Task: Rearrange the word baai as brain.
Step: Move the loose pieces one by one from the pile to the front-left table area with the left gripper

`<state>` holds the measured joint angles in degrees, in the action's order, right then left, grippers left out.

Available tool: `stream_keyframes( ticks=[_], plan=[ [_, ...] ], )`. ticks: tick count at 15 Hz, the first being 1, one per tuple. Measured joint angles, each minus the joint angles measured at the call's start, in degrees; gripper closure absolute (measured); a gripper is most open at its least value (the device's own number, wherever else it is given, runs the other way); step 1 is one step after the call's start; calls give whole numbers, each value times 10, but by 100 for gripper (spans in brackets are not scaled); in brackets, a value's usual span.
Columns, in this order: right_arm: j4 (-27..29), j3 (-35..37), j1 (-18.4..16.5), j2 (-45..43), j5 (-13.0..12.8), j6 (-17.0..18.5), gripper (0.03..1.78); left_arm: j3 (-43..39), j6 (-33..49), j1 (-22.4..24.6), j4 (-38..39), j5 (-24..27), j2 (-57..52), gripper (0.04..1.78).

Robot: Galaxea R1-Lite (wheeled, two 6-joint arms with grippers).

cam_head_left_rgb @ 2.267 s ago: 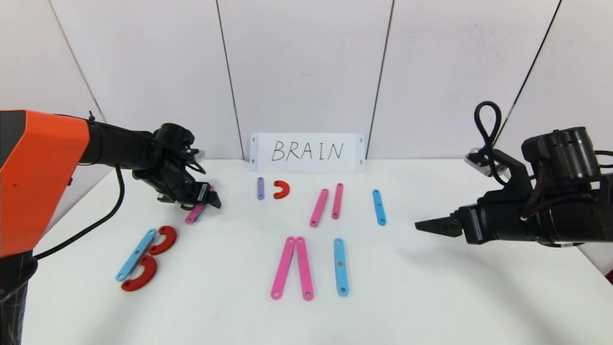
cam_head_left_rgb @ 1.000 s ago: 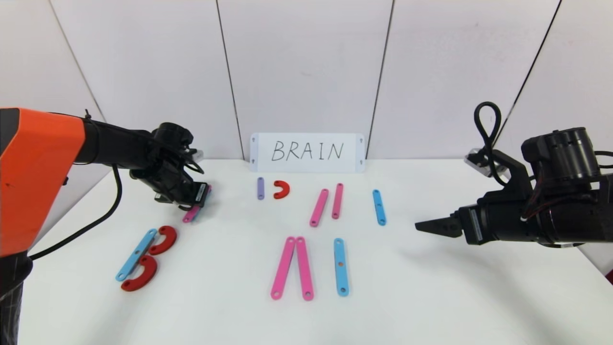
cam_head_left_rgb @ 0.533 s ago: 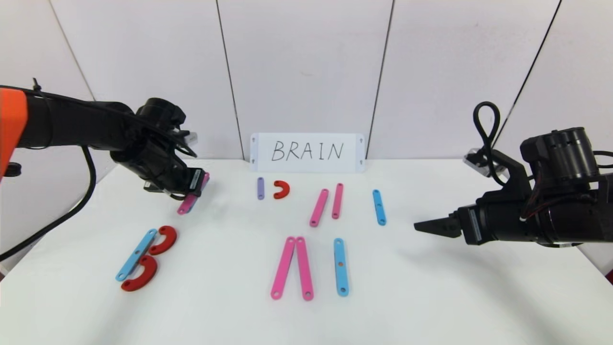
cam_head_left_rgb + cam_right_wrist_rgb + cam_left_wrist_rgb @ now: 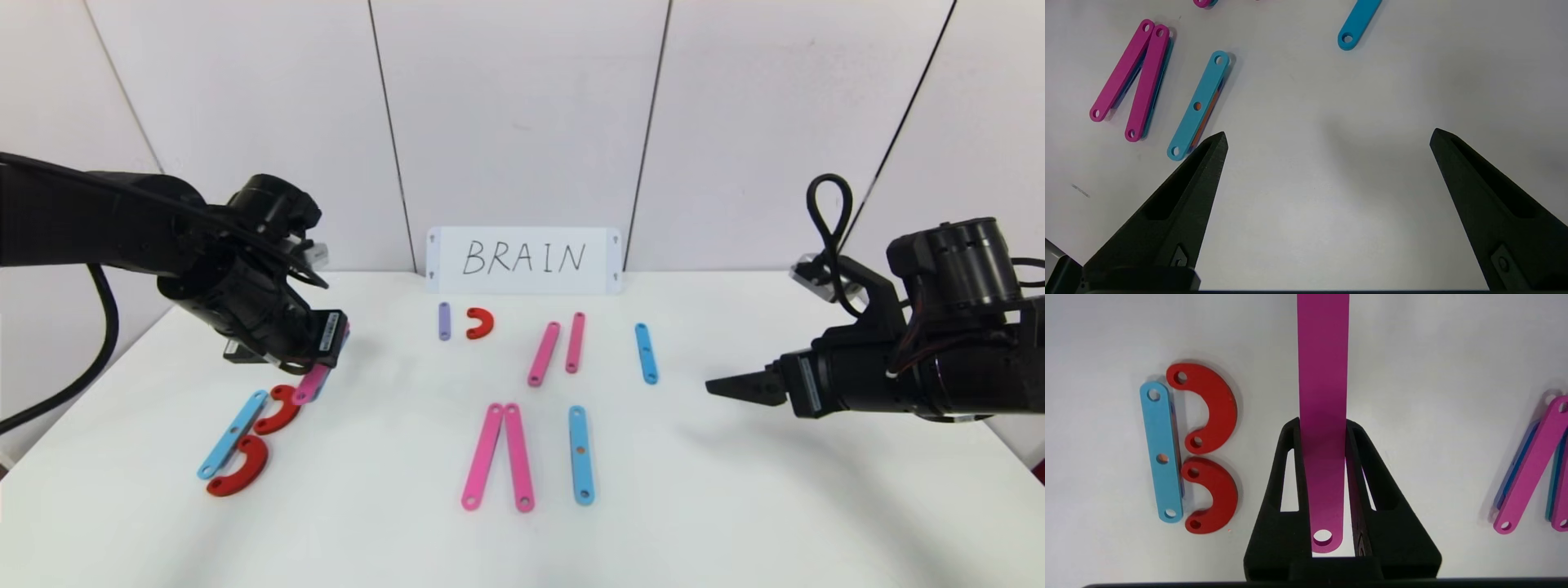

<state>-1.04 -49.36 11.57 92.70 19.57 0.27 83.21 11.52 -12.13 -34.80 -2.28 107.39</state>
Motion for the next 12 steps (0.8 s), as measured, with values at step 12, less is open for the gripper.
stream_keyframes(
  ticks=[12],
  plan=[
    [0,2,2,-1,0,0,8,-233,35,-51,160,-22,-31,152]
  ],
)
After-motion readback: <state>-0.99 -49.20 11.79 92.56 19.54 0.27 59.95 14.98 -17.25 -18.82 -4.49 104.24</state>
